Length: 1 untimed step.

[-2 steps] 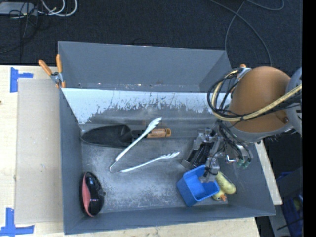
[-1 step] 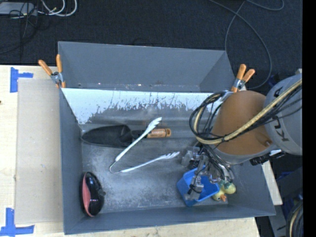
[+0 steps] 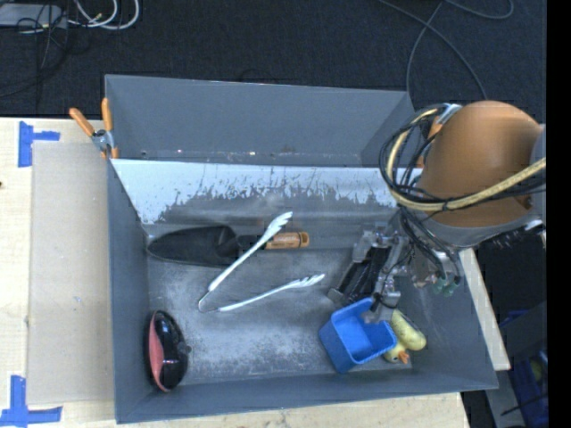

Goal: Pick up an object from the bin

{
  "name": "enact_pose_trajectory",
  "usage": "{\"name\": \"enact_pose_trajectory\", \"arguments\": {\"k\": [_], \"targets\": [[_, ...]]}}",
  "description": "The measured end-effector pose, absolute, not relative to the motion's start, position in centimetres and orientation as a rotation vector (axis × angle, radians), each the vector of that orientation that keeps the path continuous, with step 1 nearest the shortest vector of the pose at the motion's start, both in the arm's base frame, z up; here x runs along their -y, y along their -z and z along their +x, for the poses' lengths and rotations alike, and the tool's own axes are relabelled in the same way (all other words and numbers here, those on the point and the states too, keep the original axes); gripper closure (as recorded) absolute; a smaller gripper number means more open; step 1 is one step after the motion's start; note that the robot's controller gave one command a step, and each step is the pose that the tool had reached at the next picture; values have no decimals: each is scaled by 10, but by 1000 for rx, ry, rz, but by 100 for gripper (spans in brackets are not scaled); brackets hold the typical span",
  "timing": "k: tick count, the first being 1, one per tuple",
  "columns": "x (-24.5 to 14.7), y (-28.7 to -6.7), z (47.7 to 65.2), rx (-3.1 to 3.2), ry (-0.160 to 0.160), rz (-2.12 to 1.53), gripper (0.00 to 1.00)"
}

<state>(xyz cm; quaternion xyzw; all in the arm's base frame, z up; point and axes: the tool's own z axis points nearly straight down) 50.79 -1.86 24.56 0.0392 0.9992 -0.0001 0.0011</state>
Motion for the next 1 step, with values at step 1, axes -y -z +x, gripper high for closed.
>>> {"name": "enact_pose_trajectory", "arguments": {"k": [1], "targets": [[37, -196, 499, -3144, -3, -43, 0]]}}
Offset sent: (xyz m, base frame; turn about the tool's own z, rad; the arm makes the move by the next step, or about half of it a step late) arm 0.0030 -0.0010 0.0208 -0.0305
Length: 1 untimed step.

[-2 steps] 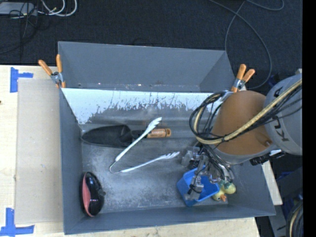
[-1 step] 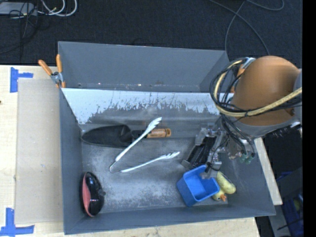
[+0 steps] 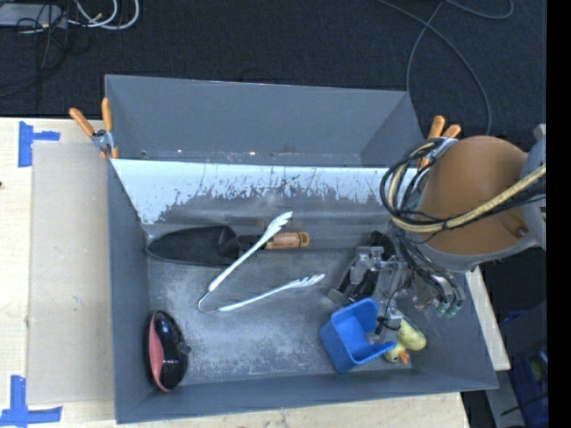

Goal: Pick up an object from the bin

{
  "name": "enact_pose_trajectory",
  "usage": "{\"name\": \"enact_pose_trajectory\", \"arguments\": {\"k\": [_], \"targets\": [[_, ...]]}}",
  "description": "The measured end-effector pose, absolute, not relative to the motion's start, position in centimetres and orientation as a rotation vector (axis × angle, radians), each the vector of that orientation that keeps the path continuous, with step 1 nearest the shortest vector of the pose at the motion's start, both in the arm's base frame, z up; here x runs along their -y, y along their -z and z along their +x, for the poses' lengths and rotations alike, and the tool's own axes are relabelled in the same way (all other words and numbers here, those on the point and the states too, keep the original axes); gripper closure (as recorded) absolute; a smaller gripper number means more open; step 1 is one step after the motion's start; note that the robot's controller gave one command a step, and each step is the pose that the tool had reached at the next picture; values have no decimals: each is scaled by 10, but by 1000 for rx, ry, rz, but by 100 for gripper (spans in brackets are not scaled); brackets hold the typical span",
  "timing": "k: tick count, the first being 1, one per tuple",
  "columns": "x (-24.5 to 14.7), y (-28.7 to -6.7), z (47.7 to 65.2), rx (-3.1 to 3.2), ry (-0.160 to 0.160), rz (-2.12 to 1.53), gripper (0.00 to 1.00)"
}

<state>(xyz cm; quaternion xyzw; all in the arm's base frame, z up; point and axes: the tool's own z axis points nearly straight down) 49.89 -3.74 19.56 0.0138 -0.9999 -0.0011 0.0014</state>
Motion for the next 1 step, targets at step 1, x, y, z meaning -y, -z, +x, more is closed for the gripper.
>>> {"name": "enact_pose_trajectory", "arguments": {"k": [1], "targets": [[30, -207, 502, 3134, 5, 10, 0]]}}
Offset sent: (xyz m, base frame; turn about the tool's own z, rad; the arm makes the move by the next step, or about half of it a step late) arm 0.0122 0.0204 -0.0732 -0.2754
